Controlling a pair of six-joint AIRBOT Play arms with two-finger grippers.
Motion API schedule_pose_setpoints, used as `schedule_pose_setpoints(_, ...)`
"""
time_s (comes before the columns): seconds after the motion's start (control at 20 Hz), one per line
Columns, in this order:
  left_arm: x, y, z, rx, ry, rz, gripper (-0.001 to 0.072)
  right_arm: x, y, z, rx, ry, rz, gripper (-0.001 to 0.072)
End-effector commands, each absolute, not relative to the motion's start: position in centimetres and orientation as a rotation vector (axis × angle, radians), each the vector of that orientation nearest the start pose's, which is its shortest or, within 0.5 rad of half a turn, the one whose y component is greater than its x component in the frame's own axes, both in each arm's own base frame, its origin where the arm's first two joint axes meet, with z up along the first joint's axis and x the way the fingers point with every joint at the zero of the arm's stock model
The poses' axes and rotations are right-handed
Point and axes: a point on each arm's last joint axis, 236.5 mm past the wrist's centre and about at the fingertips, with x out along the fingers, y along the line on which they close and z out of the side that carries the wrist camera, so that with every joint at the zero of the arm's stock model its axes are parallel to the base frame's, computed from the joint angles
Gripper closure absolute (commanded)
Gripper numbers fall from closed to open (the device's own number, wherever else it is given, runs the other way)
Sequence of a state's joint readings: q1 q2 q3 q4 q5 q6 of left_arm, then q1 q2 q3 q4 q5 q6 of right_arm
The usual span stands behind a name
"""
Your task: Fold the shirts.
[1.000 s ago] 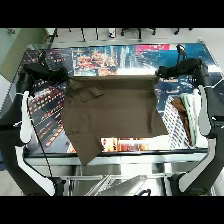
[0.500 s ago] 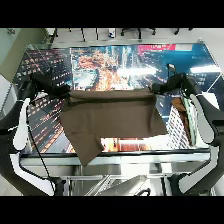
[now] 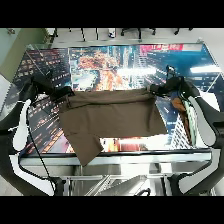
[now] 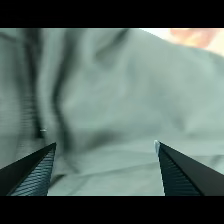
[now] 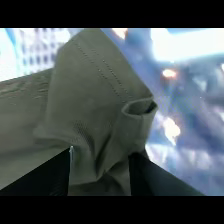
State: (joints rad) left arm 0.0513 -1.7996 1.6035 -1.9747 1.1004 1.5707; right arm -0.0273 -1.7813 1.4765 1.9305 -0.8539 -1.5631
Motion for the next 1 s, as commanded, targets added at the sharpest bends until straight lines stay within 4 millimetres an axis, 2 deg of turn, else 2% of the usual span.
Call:
schedule_pose_setpoints(0.0,51.1,-6.6,-0.9,-0.42,1.279,-0.208,0.0013,51.7,3.6,-1.9,0.367,1.139,0.117,0.03)
schedule_pose_setpoints(0.05,50.9,-6.5,0.9,-0.404,1.286,-0.229,0.0013,50.9,2.4,0.0,0.36,1.137,0.119,0.0301)
schedule_pose_setpoints(0.15,50.2,-5.8,4.4,-0.379,1.299,-0.258,0.0012,48.3,-0.9,1.9,0.371,1.18,0.097,0.03)
schedule_pose_setpoints(0.25,48.6,-4.7,6.5,-0.367,1.345,-0.269,0.0013,44.9,-3.7,1.2,0.4,1.273,0.079,0.0301)
schedule_pose_setpoints(0.35,45.0,-3.8,6.4,-0.375,1.46,-0.248,0.0013,41.8,-5.1,-1.4,0.443,1.348,0.071,0.0311)
schedule_pose_setpoints(0.5,38.7,-4.3,4.0,-0.426,1.59,-0.226,0.0013,36.1,-4.7,-7.1,0.468,1.507,0.11,0.0311)
schedule_pose_setpoints(0.6,34.3,-5.0,1.0,-0.471,1.649,-0.197,0.0013,33.8,-3.6,-9.6,0.468,1.56,0.16,0.0311)
schedule_pose_setpoints(0.7,29.3,-5.9,-2.3,-0.506,1.752,-0.175,0.0013,32.9,-2.2,-10.8,0.496,1.582,0.228,0.0311)
schedule_pose_setpoints(0.8,24.9,-6.4,-5.0,-0.54,1.826,-0.149,0.0013,33.1,-1.0,-11.4,0.546,1.582,0.275,0.0315)
schedule_pose_setpoints(0.95,20.4,-7.1,-7.5,-0.574,1.861,-0.115,0.0014,33.8,1.4,-11.2,0.629,1.552,0.387,0.0321)
